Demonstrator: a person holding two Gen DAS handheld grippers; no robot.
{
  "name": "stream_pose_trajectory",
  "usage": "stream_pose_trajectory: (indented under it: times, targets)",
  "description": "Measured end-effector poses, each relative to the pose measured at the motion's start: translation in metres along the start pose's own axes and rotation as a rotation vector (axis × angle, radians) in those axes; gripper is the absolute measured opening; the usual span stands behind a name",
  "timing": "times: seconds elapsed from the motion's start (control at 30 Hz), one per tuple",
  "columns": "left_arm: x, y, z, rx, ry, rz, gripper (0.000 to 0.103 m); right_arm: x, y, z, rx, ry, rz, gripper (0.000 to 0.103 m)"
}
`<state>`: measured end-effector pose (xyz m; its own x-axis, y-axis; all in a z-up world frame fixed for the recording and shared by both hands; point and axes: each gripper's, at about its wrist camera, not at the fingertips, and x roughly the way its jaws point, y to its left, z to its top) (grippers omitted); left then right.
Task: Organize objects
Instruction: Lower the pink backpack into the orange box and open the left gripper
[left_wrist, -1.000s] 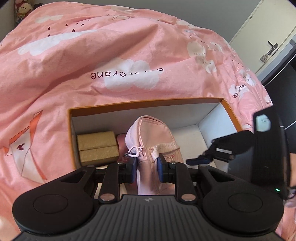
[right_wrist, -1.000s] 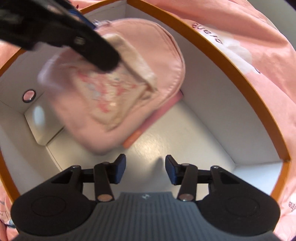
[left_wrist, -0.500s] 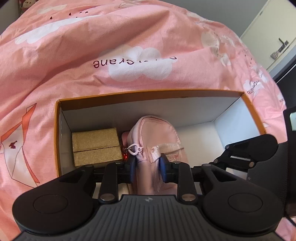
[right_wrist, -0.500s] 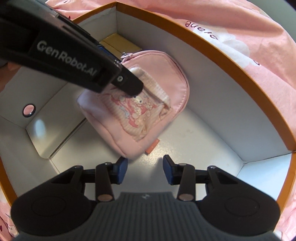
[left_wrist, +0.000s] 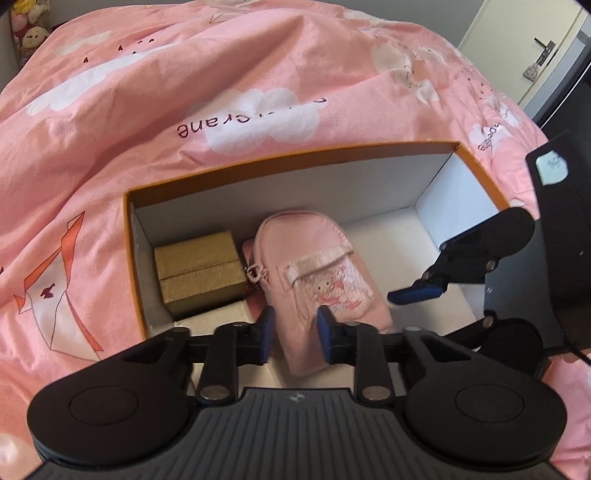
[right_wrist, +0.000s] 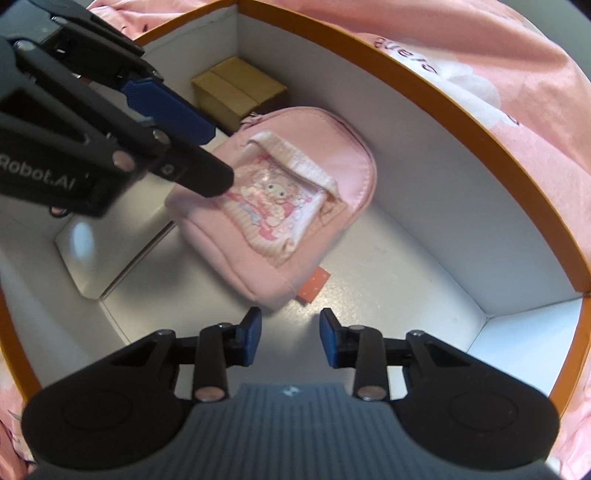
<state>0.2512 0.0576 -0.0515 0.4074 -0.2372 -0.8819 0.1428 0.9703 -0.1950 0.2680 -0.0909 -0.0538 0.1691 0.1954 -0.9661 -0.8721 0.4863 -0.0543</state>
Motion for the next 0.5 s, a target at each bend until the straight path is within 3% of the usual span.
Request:
stream_pose_trajectory:
  times: [0.23, 0.5]
  targets:
    - [0.003, -0.001, -0.005, -0.012, 0.016, 0.024, 0.015, -0.010, 0.001, 0.004, -0.039, -0.017, -0.013, 0.027]
    - [0.000, 0.004, -0.006, -0.058, -0.014, -0.005, 0.015, -0.016, -0.005, 0.002, -0.058, -0.008, -0.035, 0.029]
